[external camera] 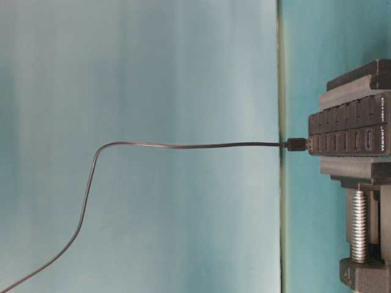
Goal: Insert the USB into the front port of the fixed hub.
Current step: 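Move the right gripper toward the USB plug at the hub's end port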
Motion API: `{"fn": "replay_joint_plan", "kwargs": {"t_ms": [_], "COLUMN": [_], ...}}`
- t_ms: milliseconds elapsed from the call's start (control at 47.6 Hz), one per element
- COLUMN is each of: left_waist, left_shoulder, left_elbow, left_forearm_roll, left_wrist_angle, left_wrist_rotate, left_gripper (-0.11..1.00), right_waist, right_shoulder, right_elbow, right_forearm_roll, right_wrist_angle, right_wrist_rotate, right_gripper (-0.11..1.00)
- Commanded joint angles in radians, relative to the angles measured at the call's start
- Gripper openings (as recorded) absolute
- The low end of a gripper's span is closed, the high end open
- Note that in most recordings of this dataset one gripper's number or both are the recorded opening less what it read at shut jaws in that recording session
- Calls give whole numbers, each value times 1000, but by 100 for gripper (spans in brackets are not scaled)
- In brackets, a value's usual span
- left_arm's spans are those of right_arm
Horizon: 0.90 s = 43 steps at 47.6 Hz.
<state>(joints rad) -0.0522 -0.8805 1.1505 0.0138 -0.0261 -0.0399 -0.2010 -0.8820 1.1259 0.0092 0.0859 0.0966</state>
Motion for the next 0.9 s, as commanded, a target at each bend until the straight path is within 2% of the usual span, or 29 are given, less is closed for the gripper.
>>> {"fn": "replay_joint_plan", "kwargs": {"t_ms": [0,84,526,883], "left_waist": [-2,-2,-2,-3], "left_shoulder": [17,28,74,120], "left_elbow": [-34,-35,-69,-91], "left_forearm_roll": [2,2,2,2], "left_wrist_angle": [21,37,74,75], "left_wrist_rotate": [2,2,2,2], "left_gripper": [0,0,0,0], "right_waist": [-12,-14,-35,-44], "right_shoulder": [41,87,360,483], "right_elbow": [-48,-69,-199,-270], "right_forearm_roll": [-11,-23,-25,-25], "right_wrist_angle": [25,32,28,26], "right_wrist_rotate": [2,-9,-72,-86], "right_gripper": [-4,-4,-4,-4]}}
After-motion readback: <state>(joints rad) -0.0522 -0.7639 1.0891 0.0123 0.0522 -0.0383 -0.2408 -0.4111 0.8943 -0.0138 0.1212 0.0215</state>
